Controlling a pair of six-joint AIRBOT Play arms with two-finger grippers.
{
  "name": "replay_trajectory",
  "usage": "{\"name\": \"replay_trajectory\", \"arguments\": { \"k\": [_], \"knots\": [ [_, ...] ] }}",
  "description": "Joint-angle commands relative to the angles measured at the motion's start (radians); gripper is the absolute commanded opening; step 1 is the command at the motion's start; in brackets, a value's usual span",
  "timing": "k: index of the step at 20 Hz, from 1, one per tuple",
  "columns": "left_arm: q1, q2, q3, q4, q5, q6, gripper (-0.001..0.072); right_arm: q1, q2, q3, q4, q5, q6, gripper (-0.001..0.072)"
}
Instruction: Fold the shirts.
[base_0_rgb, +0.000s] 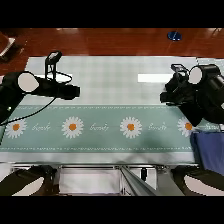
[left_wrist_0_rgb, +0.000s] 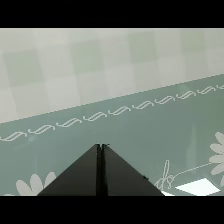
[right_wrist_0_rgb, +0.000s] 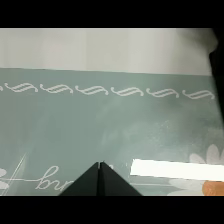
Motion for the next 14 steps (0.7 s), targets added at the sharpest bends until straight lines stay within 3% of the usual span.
{"name": "replay_trajectory", "arguments": {
  "k": [1,6,11,12,13,14],
  "knots": [
    [0.0,0.0,0.001,0.0,0.0,0.0,0.0027,0.0,-0.001,0.0,0.0,0.0,0.0,0.0017],
    [0.0,-0.002,0.001,0.0,0.01,0.0,0.0027,0.0,0.0,0.0,-0.012,-0.063,0.0,0.0017],
    [0.0,-0.019,0.001,0.0,0.194,-0.001,0.0036,0.0,-0.001,0.0,-0.13,-0.143,-0.014,0.002],
    [0.0,-0.025,0.001,0.0,0.217,-0.001,0.0141,0.0,-0.001,0.0,-0.179,-0.171,-0.014,0.0075],
    [0.0,-0.035,0.0,-0.003,0.227,-0.006,0.0444,0.0,-0.001,0.0,-0.253,-0.197,-0.013,0.0348],
    [0.0,-0.045,0.001,-0.004,0.228,-0.027,0.0509,-0.001,-0.001,0.0,-0.36,-0.235,0.006,0.0419]
  ]
}}
